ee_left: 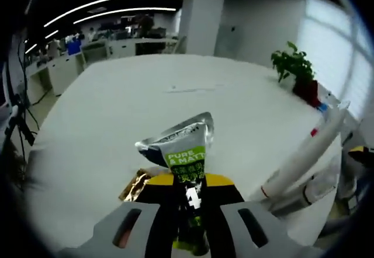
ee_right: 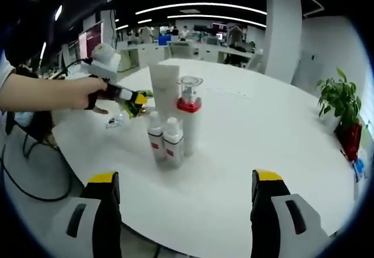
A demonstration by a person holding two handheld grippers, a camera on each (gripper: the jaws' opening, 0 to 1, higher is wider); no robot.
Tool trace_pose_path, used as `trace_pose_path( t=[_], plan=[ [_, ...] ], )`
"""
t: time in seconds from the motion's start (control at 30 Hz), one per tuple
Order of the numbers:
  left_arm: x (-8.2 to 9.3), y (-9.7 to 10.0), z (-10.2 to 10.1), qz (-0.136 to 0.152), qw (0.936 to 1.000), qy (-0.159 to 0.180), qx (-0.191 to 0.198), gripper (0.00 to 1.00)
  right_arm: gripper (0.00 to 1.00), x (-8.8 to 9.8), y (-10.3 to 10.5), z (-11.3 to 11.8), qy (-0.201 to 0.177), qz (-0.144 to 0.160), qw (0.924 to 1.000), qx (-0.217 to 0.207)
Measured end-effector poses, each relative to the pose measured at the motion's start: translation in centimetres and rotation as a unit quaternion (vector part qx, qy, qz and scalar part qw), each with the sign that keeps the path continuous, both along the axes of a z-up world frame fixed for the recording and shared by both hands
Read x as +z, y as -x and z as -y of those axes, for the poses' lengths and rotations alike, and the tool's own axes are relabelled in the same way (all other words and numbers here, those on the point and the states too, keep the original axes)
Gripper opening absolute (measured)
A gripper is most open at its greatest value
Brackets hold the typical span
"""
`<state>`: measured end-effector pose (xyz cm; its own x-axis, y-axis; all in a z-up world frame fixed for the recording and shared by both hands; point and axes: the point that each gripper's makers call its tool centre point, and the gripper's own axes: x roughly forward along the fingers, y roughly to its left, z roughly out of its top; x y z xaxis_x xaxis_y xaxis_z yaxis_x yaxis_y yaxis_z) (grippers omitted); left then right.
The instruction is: Arrange the skincare products in the storage area until every visible bottle or jar stands upright without overlapping.
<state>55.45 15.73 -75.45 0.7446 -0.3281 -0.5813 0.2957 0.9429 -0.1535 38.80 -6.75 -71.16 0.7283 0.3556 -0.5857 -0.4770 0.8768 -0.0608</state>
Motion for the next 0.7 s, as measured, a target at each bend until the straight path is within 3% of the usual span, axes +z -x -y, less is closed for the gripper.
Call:
trace_pose_path(
  t=[0.07,0.13,0.27,0.43,0.6,0.7],
  plan=[
    [1.6,0.5,0.3,0.019,0.9997,0.015,-0.007,0.1,0.92,0.4,-0.2,-0.2,-0.003,0.006,1.0,-0.003],
    [2.8,1.1,0.2,0.033,0.9993,0.013,-0.015,0.09,0.91,1.2,-0.3,-1.5,-0.043,0.015,0.999,-0.007],
    [4.4,1.8,-0.3,0.05,0.9983,0.022,-0.02,0.09,0.9,1.5,-0.1,-3.4,-0.033,0.019,0.9991,0.016],
    [6.1,3.6,-0.6,0.069,0.9969,0.02,-0.032,0.09,0.89,2.5,0.0,-5.5,-0.053,0.027,0.9976,0.036],
    [8.2,5.3,0.2,0.089,0.994,0.035,-0.053,0.09,0.88,4.2,0.1,-7.0,-0.091,0.038,0.9939,0.049],
    [9.7,6.1,1.1,0.109,0.9895,0.048,-0.082,0.09,0.86,5.4,0.1,-8.3,-0.139,0.036,0.9877,0.061]
  ],
)
